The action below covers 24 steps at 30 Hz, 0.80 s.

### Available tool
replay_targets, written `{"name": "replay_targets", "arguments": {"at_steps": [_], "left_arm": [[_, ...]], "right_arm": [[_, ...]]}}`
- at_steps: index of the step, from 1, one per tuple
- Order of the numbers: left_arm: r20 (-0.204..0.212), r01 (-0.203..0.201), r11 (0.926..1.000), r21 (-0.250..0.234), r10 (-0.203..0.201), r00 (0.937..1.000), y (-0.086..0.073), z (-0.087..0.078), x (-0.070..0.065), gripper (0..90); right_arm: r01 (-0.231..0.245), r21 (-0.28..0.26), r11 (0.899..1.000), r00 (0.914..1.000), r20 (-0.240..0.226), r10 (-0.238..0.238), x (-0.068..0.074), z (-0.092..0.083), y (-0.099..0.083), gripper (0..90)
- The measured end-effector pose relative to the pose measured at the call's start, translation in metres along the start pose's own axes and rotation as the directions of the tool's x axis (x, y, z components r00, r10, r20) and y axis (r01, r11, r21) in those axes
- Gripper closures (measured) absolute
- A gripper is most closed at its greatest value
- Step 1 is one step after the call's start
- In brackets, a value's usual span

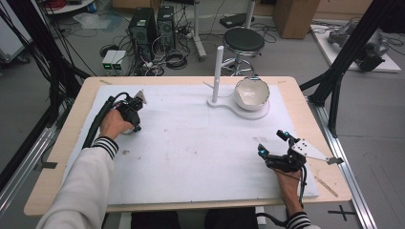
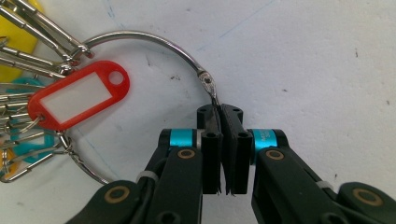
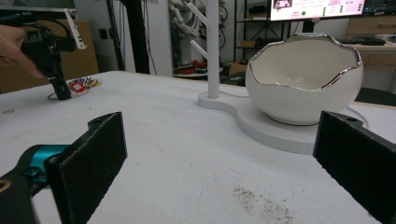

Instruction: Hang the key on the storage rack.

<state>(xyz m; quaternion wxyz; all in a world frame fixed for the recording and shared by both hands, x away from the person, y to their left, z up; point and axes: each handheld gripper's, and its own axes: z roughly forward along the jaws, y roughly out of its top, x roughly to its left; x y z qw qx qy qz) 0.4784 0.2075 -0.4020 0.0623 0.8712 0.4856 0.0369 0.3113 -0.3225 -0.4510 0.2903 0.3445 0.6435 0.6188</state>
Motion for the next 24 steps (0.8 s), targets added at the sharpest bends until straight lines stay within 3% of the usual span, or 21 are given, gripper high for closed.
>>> {"name": "replay_targets", "arguments": {"at_steps": [5,9,11,16,24], "left_arm": [[-0.015,-0.01,0.9998,-0.019,0.01,0.9998,-0.003,-0.005,0.002,86.6],[-0.014,-0.006,0.9964,-0.084,0.005,0.9999,-0.006,-0.015,0.003,86.6],[-0.018,-0.024,0.9941,-0.106,0.023,0.9996,-0.008,-0.022,0.002,86.6],[-0.015,-0.049,0.9851,-0.165,0.047,0.9988,-0.015,-0.037,-0.001,86.8],[-0.023,-0.106,0.9625,-0.25,0.103,0.9944,-0.026,-0.057,-0.002,86.9]], "right_arm": [[-0.004,0.0,1.0,1.0,0.0,0.004,0.0,0.0,0.0,2.3],[-0.003,0.0,1.0,1.0,0.0,0.003,0.0,0.0,0.0,2.3],[0.0,0.0,1.0,1.0,0.002,0.0,0.0,0.0,0.0,2.3],[0.0,-0.001,1.0,1.0,0.003,0.0,0.0,0.0,0.0,2.3],[0.002,0.0,1.0,1.0,0.002,-0.002,0.0,0.0,0.0,2.3]]}}
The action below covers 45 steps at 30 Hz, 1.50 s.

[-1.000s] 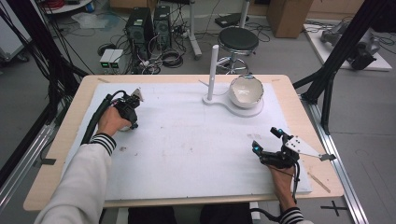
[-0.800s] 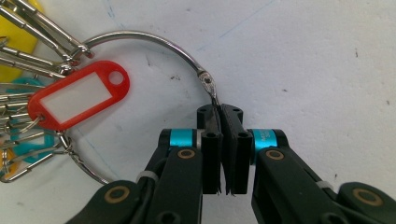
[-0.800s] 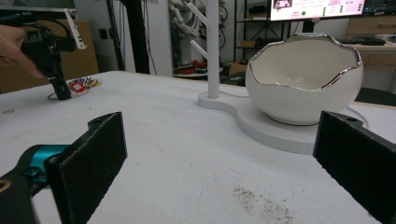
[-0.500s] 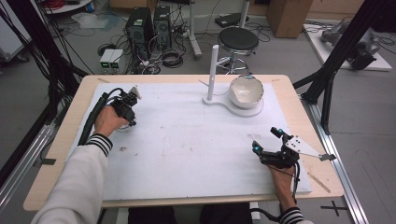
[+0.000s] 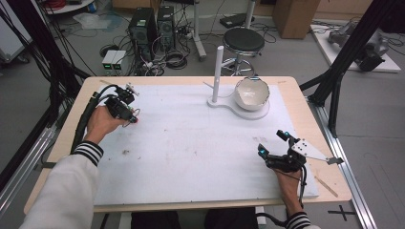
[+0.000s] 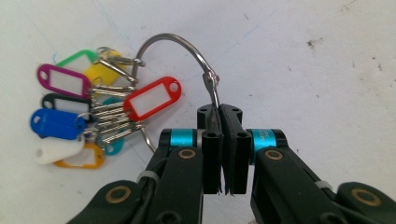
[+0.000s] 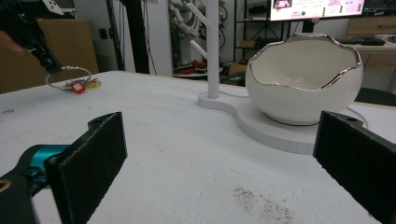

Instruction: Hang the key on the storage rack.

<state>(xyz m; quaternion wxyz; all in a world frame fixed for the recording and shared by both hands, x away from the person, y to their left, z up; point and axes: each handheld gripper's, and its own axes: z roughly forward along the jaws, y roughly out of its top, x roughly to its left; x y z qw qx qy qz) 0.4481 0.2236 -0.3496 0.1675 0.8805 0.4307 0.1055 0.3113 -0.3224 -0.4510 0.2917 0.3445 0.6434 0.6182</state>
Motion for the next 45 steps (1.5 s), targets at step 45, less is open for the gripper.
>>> {"name": "replay_targets", "arguments": {"at_steps": [45], "left_arm": [[0.077,-0.258,0.7955,-0.548,0.355,0.9316,0.021,-0.065,-0.032,87.6]], "right_arm": [[-0.003,0.0,1.0,1.0,0.0,0.003,0.0,0.0,0.0,2.3]]}}
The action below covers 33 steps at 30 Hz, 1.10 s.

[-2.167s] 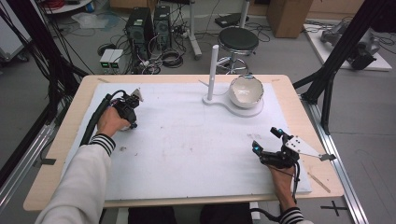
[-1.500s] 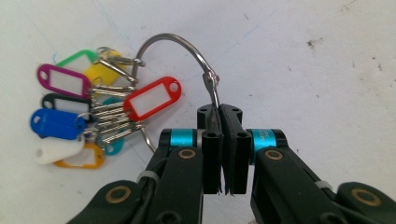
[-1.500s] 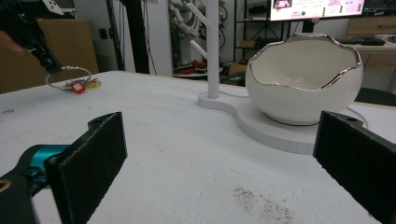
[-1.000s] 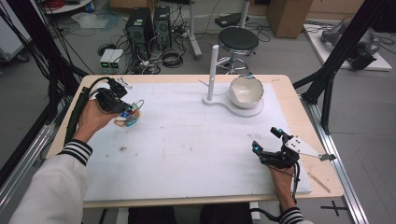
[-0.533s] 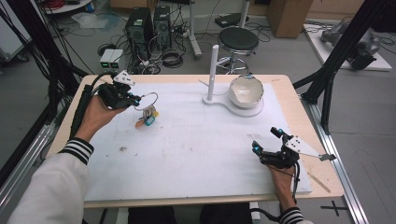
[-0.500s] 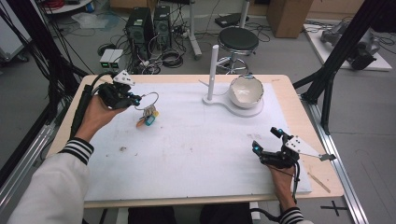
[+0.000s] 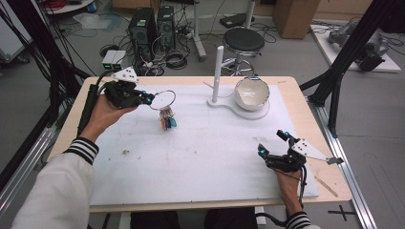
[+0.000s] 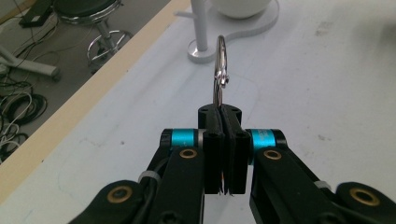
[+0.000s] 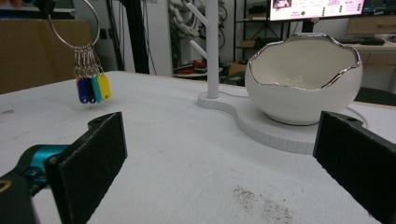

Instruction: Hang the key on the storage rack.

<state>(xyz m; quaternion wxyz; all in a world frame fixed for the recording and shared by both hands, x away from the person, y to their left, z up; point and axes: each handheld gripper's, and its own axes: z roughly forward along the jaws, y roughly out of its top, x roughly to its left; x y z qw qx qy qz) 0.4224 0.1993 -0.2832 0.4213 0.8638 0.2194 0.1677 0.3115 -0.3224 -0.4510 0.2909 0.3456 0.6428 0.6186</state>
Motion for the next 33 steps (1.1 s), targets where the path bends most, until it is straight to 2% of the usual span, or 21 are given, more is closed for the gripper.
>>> {"name": "replay_targets", "arguments": {"at_steps": [6,10,13,16,24,33], "left_arm": [[0.068,-0.002,0.9982,-0.06,0.006,0.9976,0.018,0.006,0.0,87.6],[0.104,-0.014,0.9975,-0.069,0.021,0.9944,0.03,0.013,-0.001,87.7],[0.123,-0.023,0.9964,-0.082,0.032,0.9919,0.038,0.02,-0.001,87.7],[0.13,-0.033,0.9967,-0.074,0.042,0.9907,0.045,0.026,-0.001,87.6],[0.165,-0.038,0.9951,-0.091,0.052,0.9849,0.065,0.039,0.003,87.7],[0.214,-0.04,0.9948,-0.094,0.059,0.975,0.087,0.058,0.005,87.6]], "right_arm": [[0.001,-0.001,1.0,1.0,0.001,-0.001,0.0,0.0,0.0,2.3],[0.002,-0.001,1.0,1.0,0.001,-0.002,0.0,0.0,0.0,2.3],[0.004,-0.002,1.0,1.0,0.002,-0.004,0.0,0.0,0.0,2.3],[0.004,-0.002,1.0,1.0,0.001,-0.004,0.0,0.0,0.0,2.3],[0.01,-0.001,1.0,0.9999,0.0,-0.01,0.0,0.0,0.0,2.3],[0.002,0.0,1.0,1.0,0.0,-0.002,0.0,0.0,0.0,2.3]]}}
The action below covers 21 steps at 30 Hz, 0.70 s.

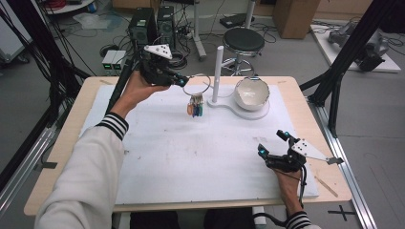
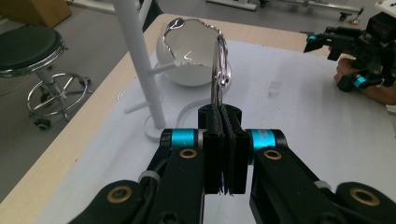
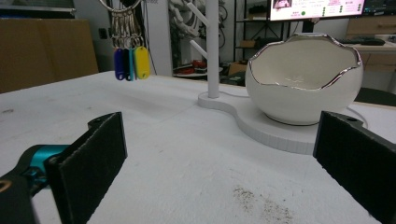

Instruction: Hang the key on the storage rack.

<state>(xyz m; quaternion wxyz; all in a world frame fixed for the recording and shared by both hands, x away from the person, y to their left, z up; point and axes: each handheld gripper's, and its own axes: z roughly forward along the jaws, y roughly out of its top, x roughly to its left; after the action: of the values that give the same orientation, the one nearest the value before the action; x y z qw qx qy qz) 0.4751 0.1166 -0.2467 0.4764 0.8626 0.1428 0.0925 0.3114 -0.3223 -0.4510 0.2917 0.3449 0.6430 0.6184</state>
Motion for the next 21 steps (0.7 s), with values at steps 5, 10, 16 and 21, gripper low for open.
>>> {"name": "replay_targets", "arguments": {"at_steps": [5,10,16,21], "left_arm": [[0.027,0.007,0.9996,-0.026,-0.007,0.9996,0.003,0.013,0.004,87.6],[0.038,0.02,0.9994,-0.029,-0.018,0.9991,0.002,0.027,0.007,87.6],[0.043,0.026,0.9992,-0.03,-0.025,0.9987,0.003,0.039,0.01,87.6],[0.046,0.042,0.9985,-0.035,-0.04,0.9981,0.001,0.05,0.016,87.6]], "right_arm": [[-0.003,0.001,1.0,1.0,-0.002,0.003,0.0,0.0,0.0,2.3],[-0.002,0.0,1.0,1.0,0.0,0.002,0.0,0.0,0.0,2.3],[0.0,-0.001,1.0,1.0,-0.001,0.0,0.0,0.0,0.0,2.3],[-0.004,0.0,1.0,1.0,-0.002,0.004,0.0,0.0,0.0,2.3]]}}
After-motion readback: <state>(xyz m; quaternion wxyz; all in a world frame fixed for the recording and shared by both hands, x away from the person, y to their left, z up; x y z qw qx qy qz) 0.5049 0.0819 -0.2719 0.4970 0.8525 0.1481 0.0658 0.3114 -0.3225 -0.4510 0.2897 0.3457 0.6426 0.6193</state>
